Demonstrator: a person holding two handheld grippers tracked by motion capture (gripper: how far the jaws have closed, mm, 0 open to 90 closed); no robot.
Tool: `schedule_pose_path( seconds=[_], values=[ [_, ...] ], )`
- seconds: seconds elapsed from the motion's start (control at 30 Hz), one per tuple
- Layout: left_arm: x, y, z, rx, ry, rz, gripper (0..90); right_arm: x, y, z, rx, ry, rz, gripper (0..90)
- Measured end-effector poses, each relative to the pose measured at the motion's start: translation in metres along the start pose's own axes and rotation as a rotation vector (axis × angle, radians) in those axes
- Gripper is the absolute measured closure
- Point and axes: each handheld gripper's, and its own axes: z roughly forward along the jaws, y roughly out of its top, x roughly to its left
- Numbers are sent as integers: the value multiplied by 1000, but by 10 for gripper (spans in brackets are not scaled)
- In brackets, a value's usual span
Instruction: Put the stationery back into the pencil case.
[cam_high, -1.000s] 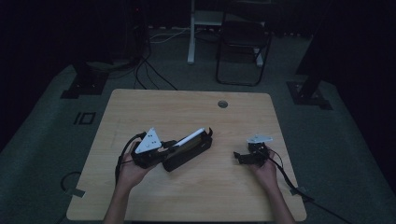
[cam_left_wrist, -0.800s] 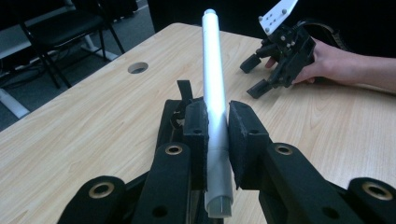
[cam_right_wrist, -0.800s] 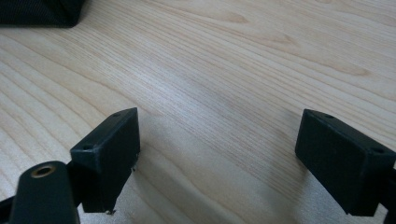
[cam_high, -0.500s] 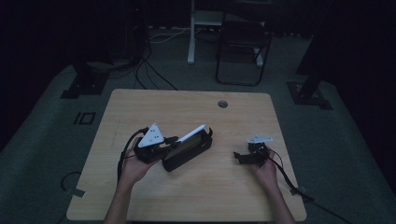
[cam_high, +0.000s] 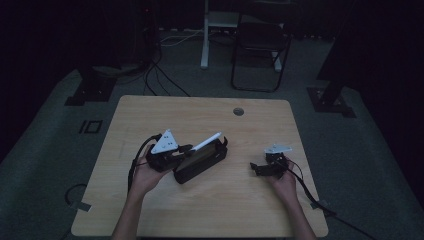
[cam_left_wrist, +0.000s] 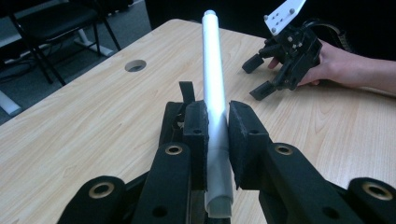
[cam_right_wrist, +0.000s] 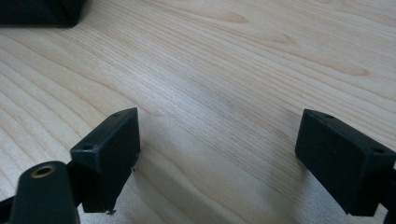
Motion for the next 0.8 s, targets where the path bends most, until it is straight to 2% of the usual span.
schedule_pose_path(
  seconds=[0.8],
  values=[
    [10, -7, 22, 44, -4, -44, 786, 0, 0, 0, 1, 0, 1, 140]
  ],
)
